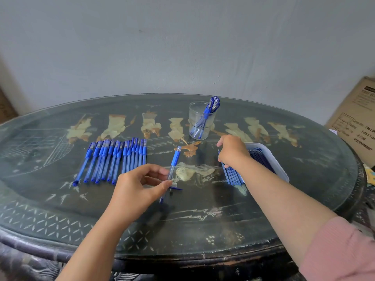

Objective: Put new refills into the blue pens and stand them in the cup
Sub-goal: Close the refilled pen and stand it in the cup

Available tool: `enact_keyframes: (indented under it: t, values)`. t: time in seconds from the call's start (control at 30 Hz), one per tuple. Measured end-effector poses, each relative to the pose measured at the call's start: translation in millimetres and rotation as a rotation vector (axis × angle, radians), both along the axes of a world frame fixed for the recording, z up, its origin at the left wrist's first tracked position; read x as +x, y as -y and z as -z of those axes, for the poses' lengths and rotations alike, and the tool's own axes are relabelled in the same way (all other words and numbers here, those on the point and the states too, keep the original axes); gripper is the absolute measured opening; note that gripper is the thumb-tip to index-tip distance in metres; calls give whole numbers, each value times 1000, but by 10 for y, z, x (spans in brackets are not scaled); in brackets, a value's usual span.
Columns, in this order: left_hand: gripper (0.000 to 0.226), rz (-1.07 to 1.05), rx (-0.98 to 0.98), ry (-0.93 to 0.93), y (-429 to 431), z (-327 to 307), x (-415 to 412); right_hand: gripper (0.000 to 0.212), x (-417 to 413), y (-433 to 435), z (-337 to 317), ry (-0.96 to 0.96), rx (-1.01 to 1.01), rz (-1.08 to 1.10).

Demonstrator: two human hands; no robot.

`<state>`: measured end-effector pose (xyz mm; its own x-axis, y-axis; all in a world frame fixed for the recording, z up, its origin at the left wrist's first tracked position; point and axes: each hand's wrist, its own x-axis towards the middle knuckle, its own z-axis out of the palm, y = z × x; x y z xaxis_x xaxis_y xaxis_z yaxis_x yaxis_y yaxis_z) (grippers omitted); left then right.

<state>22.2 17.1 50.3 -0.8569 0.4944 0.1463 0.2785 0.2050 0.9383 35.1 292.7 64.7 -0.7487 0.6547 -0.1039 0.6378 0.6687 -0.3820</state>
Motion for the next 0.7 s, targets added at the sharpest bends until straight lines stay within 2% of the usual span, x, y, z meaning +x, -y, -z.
enact_keyframes:
  t: [0.3, 0.5, 0.7]
  values:
    - [20, -5, -4, -22, 1, -4, 4, 47, 50, 16, -31, 18, 75, -52]
    - [19, -13, -1, -28, 2, -12, 13, 47, 36, 0, -24, -46, 41, -33]
    - [19, -26, -17, -15, -8, -3, 21, 37, 90, -73, -32, -187, -7, -10]
